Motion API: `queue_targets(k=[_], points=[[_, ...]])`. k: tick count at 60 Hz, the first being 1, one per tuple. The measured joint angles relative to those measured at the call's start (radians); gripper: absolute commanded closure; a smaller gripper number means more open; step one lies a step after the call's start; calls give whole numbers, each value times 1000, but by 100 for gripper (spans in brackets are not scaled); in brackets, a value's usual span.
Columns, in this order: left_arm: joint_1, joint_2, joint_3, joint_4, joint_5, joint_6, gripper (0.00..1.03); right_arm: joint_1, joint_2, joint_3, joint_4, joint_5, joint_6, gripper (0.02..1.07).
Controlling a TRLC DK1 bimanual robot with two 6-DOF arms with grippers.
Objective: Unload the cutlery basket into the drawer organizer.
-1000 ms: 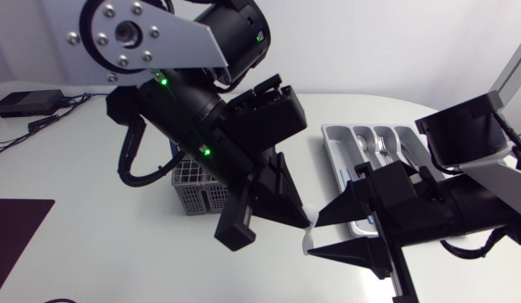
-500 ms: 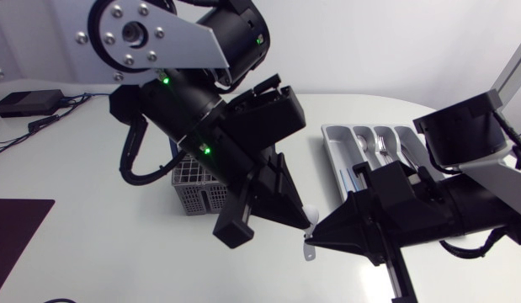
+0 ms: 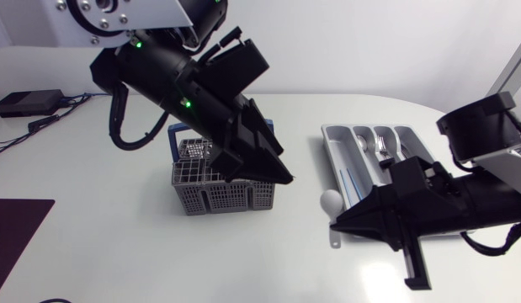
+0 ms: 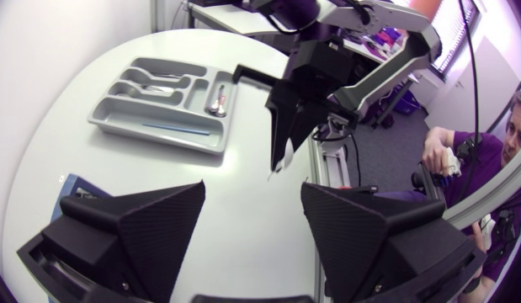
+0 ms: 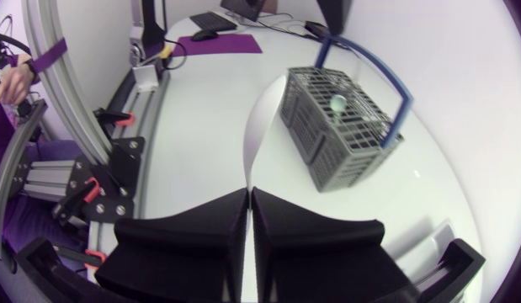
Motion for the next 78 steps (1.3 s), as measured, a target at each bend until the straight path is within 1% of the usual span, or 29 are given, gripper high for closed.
queue_targets(k=[5,8,14,18,21,28,41,51,64,69,78], points=[[30,4,0,21,-48,-39,7,-106,0,-9,0,36,-66,101],[42,6,0,36,-74,-60,7,-186,2,-26,10,74,-120,101],[62,10,-6,67,-129,-111,7,-317,8,-89,77,153,-208,101],[73,14,-11,75,-157,-138,7,-392,11,-125,120,178,-260,101],[80,19,-14,79,-167,-153,7,-441,15,-141,138,182,-293,101],[99,34,-26,89,-183,-192,7,-554,32,-177,230,203,-371,101],[104,38,-42,89,-213,-222,7,-715,132,-223,433,257,-499,101],[104,40,-58,90,-241,-244,7,-777,201,-258,579,322,-594,101],[114,49,-61,90,-254,-261,7,-786,271,-313,732,428,-679,101],[117,51,-62,89,-256,-266,7,-765,280,-340,797,486,-692,101],[117,51,-63,89,-274,-273,7,-671,289,-404,911,590,-705,99]])
